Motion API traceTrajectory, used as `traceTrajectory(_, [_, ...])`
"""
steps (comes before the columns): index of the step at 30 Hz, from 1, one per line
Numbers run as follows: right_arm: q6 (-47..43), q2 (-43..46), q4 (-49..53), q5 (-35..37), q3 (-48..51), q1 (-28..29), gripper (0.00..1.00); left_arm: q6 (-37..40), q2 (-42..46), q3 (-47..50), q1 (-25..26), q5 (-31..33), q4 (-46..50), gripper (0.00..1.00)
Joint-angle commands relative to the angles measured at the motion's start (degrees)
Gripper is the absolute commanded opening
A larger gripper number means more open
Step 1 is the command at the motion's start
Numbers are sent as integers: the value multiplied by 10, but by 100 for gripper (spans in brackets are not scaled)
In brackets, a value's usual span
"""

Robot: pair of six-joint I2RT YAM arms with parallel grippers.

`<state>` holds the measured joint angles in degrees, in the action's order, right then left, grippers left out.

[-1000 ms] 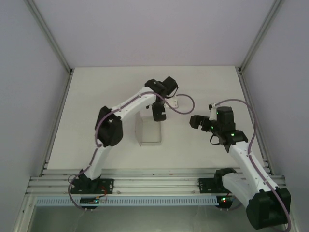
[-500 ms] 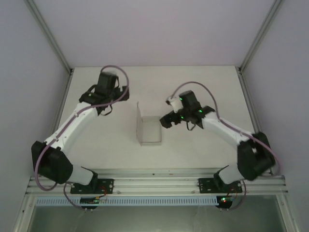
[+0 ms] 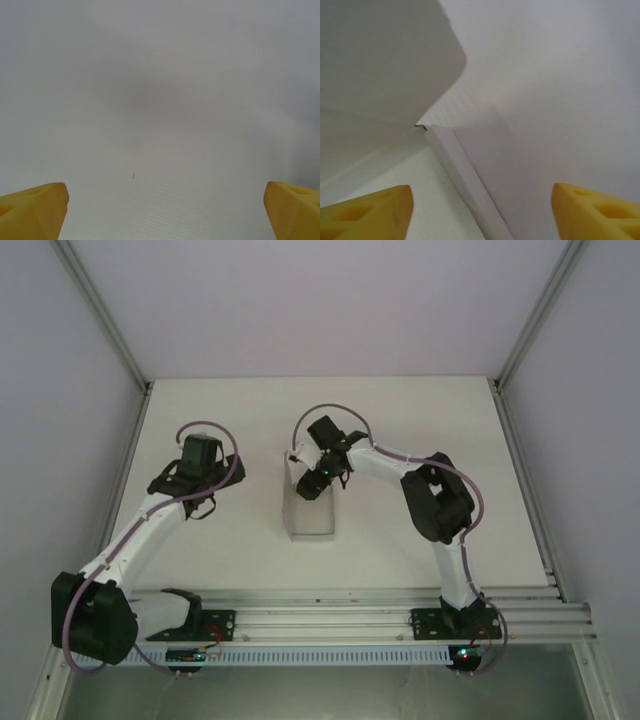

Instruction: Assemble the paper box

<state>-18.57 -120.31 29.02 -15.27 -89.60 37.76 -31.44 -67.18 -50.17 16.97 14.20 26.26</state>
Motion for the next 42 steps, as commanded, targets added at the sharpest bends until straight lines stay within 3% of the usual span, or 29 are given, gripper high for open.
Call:
traceTrajectory(1, [-6,-8,28,8,-18,4,50,-7,0,10,-3,5,-5,100])
traceTrajectory(3, [12,-4,12,22,-6,4,31,-4,-2,9,-3,4,-4,100])
traceTrajectory(6, [70,10,-10,69,17,5,13,-1,-2,6,-3,0,-5,100])
traceTrajectory(9, [157,42,-34,173,57,6,0,-3,2,5,-3,2,-6,100])
traceTrajectory(14, [466,120,18,390,133,20,0,-4,16,6,-3,7,-17,100])
traceTrajectory(19, [647,162,77,433,180,55,0,-1,17,4,-3,-8,-30,100])
traceTrajectory(22, [692,169,77,433,201,79,4,0,12,8,-3,-22,-40,100])
traceTrajectory(31, [694,174,29,393,238,85,6,41,-7,15,-3,-90,-64,100])
traceTrajectory(42, [638,200,-11,392,254,90,38,71,-11,23,-3,-129,-80,100])
